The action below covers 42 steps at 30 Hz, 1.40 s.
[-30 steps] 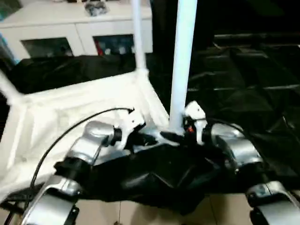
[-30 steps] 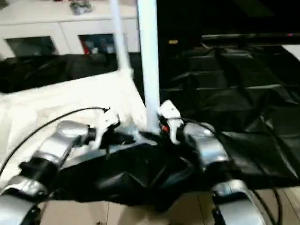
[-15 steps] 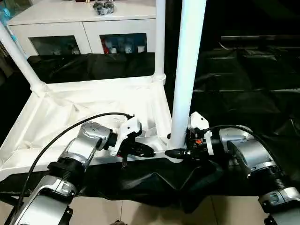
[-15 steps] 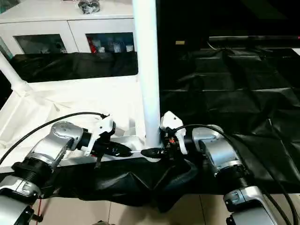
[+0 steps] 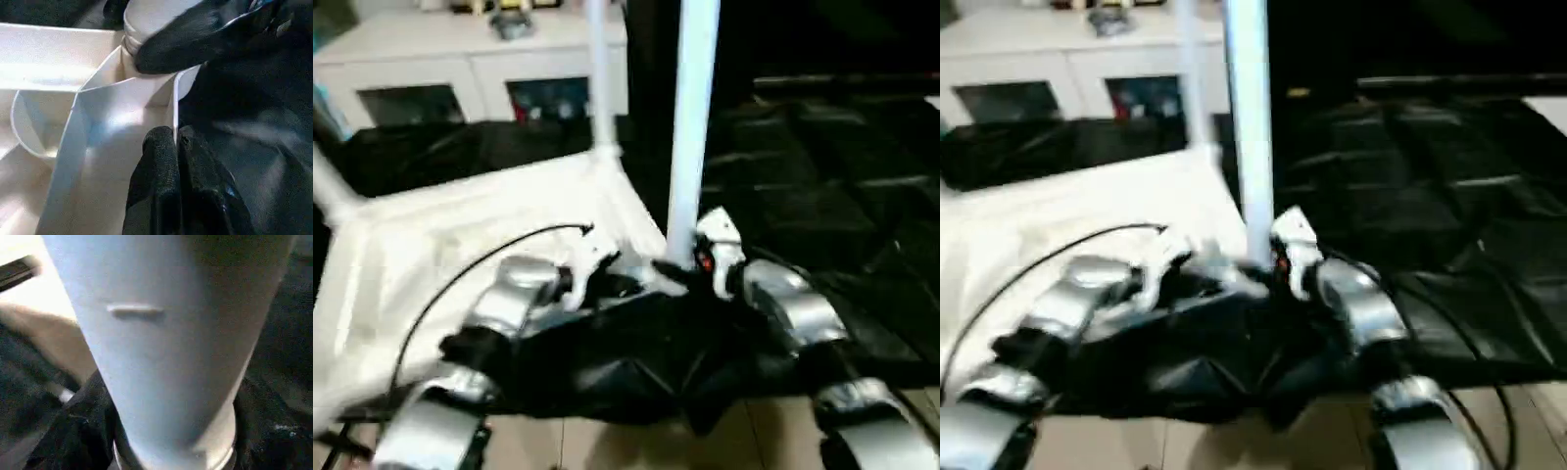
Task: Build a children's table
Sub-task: Rotate leg to tighten
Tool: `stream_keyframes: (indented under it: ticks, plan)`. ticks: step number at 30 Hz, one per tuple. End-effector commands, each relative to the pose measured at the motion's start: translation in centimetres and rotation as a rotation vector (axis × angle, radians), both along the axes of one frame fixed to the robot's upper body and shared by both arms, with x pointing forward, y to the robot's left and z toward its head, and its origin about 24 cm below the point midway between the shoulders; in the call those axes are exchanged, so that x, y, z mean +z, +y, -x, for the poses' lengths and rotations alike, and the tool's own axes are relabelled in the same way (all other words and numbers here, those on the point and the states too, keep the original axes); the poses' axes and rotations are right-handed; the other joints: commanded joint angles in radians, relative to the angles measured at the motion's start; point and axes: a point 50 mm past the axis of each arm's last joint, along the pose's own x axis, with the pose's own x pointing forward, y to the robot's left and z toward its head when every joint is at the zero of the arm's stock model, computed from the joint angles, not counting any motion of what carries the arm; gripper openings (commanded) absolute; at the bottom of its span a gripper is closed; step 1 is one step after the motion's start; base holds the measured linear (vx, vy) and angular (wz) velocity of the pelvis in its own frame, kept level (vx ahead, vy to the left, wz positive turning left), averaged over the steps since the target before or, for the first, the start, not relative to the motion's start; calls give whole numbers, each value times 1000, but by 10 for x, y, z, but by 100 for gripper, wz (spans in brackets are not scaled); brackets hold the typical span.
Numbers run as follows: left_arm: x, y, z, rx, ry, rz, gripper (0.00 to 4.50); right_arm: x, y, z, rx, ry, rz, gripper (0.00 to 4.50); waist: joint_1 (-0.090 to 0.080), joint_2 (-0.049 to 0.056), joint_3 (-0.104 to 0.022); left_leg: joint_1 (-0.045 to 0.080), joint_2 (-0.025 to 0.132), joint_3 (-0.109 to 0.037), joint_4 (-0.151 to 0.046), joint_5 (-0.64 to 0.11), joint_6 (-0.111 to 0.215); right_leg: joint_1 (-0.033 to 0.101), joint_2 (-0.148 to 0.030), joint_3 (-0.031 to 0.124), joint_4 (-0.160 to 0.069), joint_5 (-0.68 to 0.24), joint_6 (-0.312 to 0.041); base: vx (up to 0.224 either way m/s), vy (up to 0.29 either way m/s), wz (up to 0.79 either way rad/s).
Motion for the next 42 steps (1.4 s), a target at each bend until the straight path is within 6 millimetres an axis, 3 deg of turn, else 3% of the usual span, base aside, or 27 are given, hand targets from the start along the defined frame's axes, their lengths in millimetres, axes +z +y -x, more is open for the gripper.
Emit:
stream_keyframes:
  ticks: [1, 4, 6, 9, 12, 13, 15, 18, 24, 36, 42]
  plan:
    - [7, -27, -1, -30, -17, 38, 0, -21, 20, 7, -25, 97, 32, 270, -4, -7, -53, 5, 5, -6, -72, -360, 5, 38, -39, 24, -96, -467, -151, 0, 0, 0]
    - [9, -41, 1, -26, -24, 62, 0, -19, 33, 4, -63, 84, -16, 270, -3, -7, -57, 0, 4, -4, -70, -333, 17, 42, -38, 25, -92, -411, -163, 0, 0, 0]
    - [11, -44, 3, -52, -30, 68, 0, -16, 39, 4, -27, 82, -58, 326, 0, 0, -61, -3, 7, -3, -70, -303, 28, 45, -38, 26, -84, -343, -182, 0, 0, 0]
    - [12, -40, 5, -97, -44, 67, 0, -9, 38, 3, 16, 54, -58, 359, 3, -2, -64, -5, 8, -1, -67, -269, 43, 50, -37, 26, -77, -253, -214, 0, 0, 0]
    - [12, -32, 7, -138, -49, 58, 0, -4, 31, 3, 115, 7, -17, 382, 4, -2, -65, -6, 9, 0, -67, -268, 51, 54, -37, 24, -74, -229, -227, 0, 0, 0]
    - [12, -32, 7, -138, -49, 58, 0, -4, 31, 3, 115, 7, -17, 382, 4, -2, -64, -7, 10, 1, -67, -265, 54, 54, -37, 25, -73, -216, -233, 0, 0, 0]
    - [12, -20, 10, -208, -28, 34, 0, 1, 15, 10, 322, -53, 65, 382, 8, -3, -64, -7, 12, 3, -66, -263, 61, 53, -37, 24, -72, -219, -238, 0, 0, 0]
    - [13, -12, 12, -265, -19, 36, 0, 7, 4, 20, 469, -46, 48, 382, 17, -7, -62, -7, 15, 5, -64, -256, 79, 54, -38, 25, -74, -233, -237, 0, 0, 0]
    - [15, -1, 18, -361, 9, 29, 0, 12, -10, 31, 628, -45, 75, 382, 33, -8, -62, -4, 19, 3, -66, -259, 80, 52, -40, 26, -71, -242, -240, 0, 0, 0]
    - [14, 11, 23, -441, 32, 0, 0, 14, -11, 43, 736, 13, 24, 278, 39, -9, -63, -6, 19, 3, -65, -236, 74, 52, -40, 27, -68, -226, -242, 0, 0, 0]
    - [12, 9, 19, -365, 21, 10, 0, 9, -8, 44, 686, 22, 3, 271, 39, -9, -64, -5, 18, 4, -64, -233, 71, 51, -40, 27, -68, -230, -239, 0, 0, 0]
